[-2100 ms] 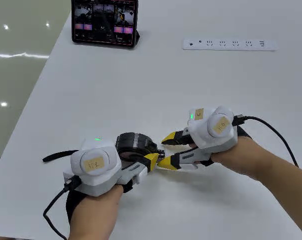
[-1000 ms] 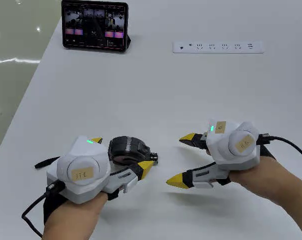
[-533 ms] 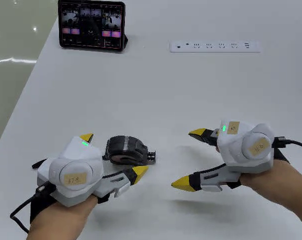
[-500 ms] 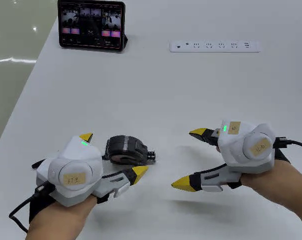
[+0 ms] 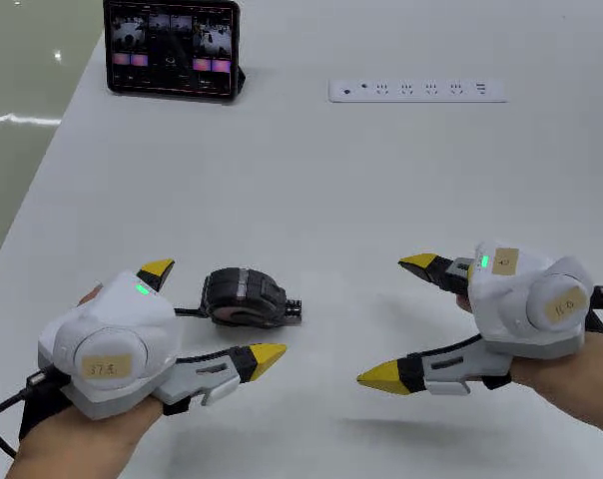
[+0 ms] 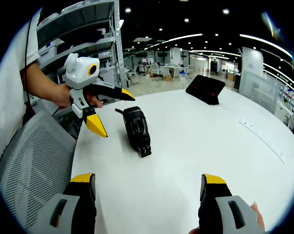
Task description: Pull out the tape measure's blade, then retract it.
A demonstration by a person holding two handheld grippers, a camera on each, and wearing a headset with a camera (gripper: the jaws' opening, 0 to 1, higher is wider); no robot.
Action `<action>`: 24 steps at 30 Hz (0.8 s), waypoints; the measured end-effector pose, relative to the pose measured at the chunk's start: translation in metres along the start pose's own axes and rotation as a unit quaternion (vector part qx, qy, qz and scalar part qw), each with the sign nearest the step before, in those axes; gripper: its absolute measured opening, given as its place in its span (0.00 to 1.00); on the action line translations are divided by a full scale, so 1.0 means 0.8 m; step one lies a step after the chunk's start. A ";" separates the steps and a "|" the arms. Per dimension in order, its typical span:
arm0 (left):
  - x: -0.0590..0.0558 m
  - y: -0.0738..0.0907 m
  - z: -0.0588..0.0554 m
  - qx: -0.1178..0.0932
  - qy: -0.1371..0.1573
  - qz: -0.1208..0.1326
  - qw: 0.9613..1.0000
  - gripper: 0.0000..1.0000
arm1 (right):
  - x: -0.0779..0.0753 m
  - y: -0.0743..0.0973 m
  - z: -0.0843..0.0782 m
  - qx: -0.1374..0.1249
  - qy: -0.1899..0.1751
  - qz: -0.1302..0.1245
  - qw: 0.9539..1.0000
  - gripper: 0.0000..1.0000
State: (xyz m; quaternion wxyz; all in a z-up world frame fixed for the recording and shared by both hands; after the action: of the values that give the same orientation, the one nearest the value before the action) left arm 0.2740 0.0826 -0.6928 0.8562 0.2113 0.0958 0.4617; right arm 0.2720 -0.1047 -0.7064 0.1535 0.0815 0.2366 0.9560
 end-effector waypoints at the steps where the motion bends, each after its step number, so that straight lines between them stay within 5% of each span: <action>1: 0.000 0.001 -0.001 0.001 0.002 -0.002 1.000 0.97 | 0.001 0.001 0.000 -0.001 -0.001 -0.001 1.000 0.89; 13: 0.005 0.019 -0.014 0.018 -0.007 -0.026 0.999 0.96 | 0.002 0.025 -0.007 -0.001 -0.029 -0.013 0.999 0.87; 24: -0.001 0.032 -0.013 0.010 -0.003 -0.061 0.998 0.99 | 0.008 0.048 -0.018 0.003 -0.041 -0.028 0.999 0.88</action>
State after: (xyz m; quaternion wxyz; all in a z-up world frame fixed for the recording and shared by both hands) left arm 0.2506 0.0973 -0.6903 0.8810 0.2152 0.1106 0.4066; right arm 0.2531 -0.1411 -0.6999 0.1896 0.1147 0.2348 0.9465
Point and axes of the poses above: the centre of the closed fingertips' face, and the gripper's own axes: y roughly backward along the fingers, x roughly to its left, z roughly out of its top, the point moved 3 cm from there along y, roughly backward along the fingers, and after that the axes turned 7 degrees about -x, right-handed, at the moved point
